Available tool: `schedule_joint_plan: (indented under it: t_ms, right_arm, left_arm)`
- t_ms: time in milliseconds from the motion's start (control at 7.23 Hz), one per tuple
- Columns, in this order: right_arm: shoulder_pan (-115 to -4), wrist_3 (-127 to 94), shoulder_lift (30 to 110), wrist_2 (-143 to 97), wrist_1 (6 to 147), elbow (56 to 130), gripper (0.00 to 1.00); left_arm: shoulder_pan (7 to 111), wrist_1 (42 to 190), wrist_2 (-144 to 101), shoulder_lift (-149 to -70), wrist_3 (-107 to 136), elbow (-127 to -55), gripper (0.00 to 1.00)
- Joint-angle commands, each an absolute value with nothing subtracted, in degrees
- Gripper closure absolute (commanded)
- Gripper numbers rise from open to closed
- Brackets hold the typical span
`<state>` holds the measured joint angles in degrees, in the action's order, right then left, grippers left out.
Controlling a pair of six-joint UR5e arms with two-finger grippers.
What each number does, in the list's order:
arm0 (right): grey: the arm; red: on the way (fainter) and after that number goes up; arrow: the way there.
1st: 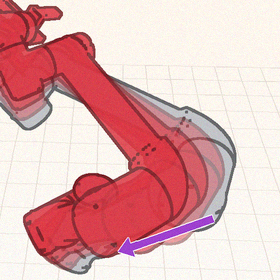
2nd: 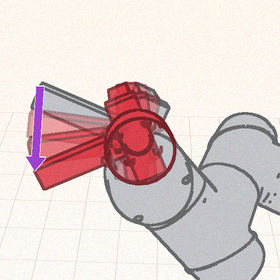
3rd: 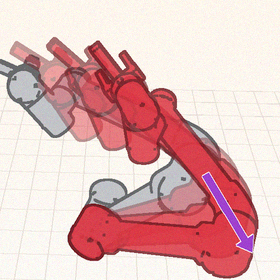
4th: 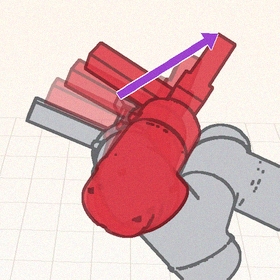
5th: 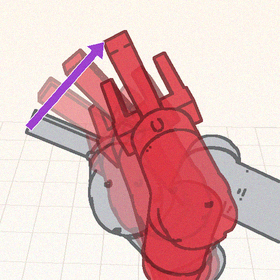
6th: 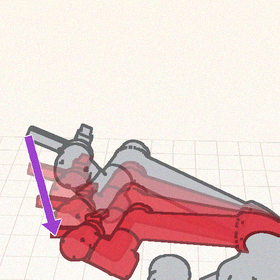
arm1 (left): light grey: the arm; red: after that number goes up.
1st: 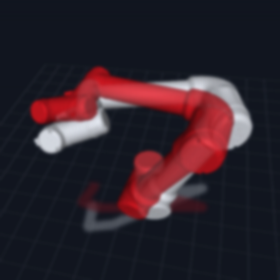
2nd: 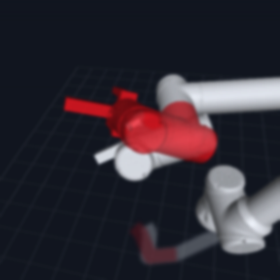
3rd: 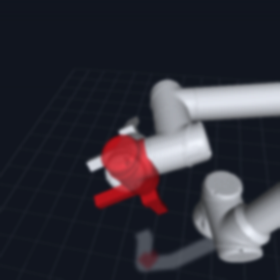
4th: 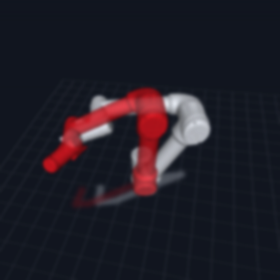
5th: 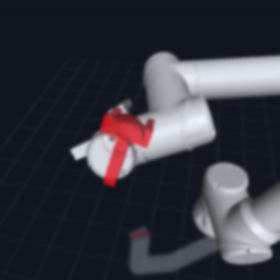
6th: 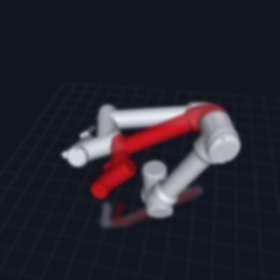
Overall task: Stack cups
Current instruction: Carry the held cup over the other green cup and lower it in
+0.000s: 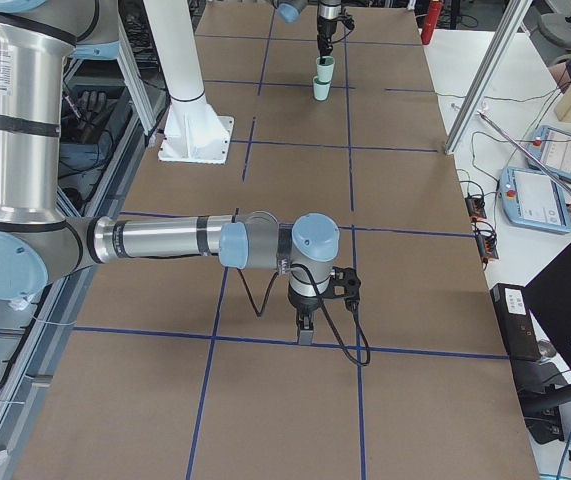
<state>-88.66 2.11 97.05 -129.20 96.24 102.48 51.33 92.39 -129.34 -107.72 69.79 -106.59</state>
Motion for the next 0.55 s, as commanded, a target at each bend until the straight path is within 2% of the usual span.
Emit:
schedule_joint_plan:
  t_ms: [0,277,415]
  right_arm:
    - [-88.7,2.1,97.0,-129.2,96.2,102.5,0.0]
    - [-88.7,2.1,97.0,-129.2,96.2,102.5,0.0]
    - [-88.7,2.1,97.1,-129.2,96.2,102.5,0.0]
  left_arm:
    - [51.3,92.6,-129.4,-107.8,69.8,-105.8,1.0]
    - [51.2,92.6,-129.4,-107.8,69.8,-105.7,1.0]
    - [51.2,92.6,-129.5,-107.8,69.8,-105.7,0.78]
